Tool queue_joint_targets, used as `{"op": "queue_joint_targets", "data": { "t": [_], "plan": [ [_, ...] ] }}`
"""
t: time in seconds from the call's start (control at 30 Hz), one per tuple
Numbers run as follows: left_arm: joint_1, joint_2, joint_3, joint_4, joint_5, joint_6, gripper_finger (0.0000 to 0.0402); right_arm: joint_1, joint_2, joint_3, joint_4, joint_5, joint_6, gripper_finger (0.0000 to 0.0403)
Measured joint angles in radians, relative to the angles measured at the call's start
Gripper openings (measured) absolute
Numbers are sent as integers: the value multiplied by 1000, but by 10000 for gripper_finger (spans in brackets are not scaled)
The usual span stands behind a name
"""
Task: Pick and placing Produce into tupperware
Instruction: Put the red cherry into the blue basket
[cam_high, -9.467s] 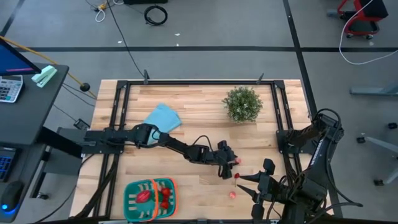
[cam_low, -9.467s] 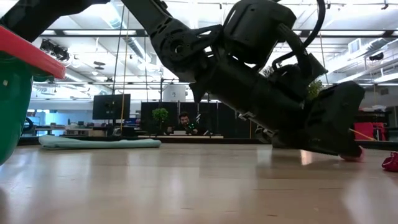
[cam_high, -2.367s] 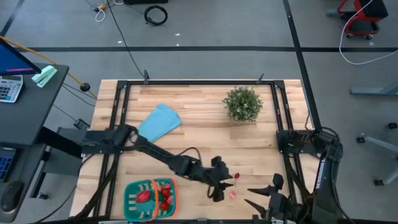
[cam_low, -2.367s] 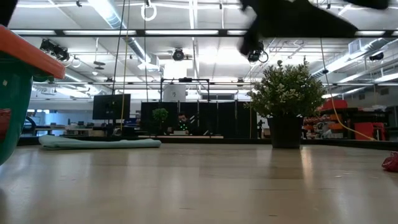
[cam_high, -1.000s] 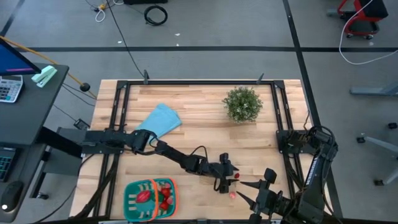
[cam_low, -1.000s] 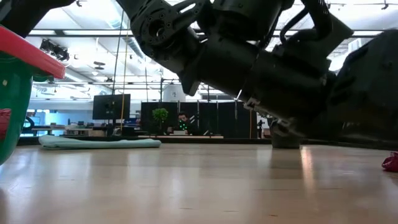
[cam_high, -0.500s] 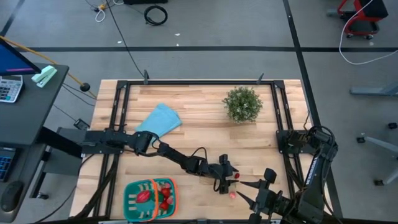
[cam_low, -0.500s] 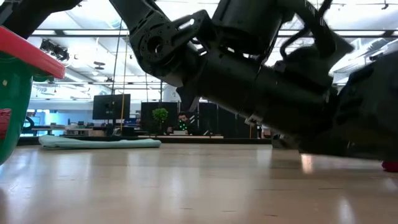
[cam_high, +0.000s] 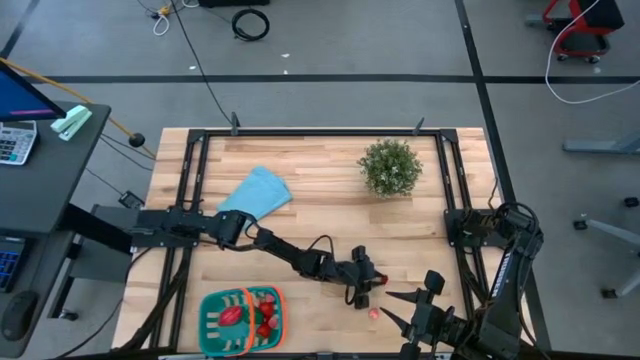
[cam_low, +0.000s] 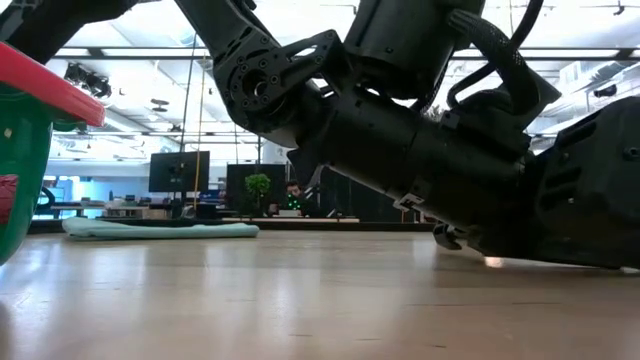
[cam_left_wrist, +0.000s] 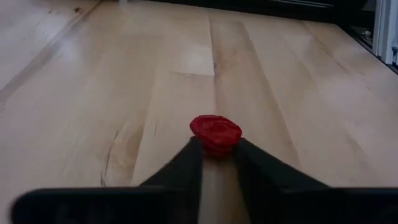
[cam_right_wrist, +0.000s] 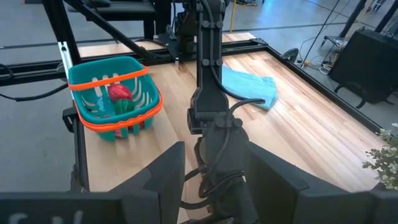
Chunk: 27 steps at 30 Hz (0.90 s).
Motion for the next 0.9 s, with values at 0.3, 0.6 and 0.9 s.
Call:
{"op": "queue_joint_targets", "data": {
  "t": [0.3,0.6,0.9],
  "plan": [
    [-5,-21,0,-28,10,-49,9,0,0,0,0,0,0,167],
    [-21,-213,-1,-355,7,55,4,0,0,0,2,0,11,167],
    [-86,-541,-1,-996,3,5,3,0,0,0,44,-4,12,167]
  ]
}}
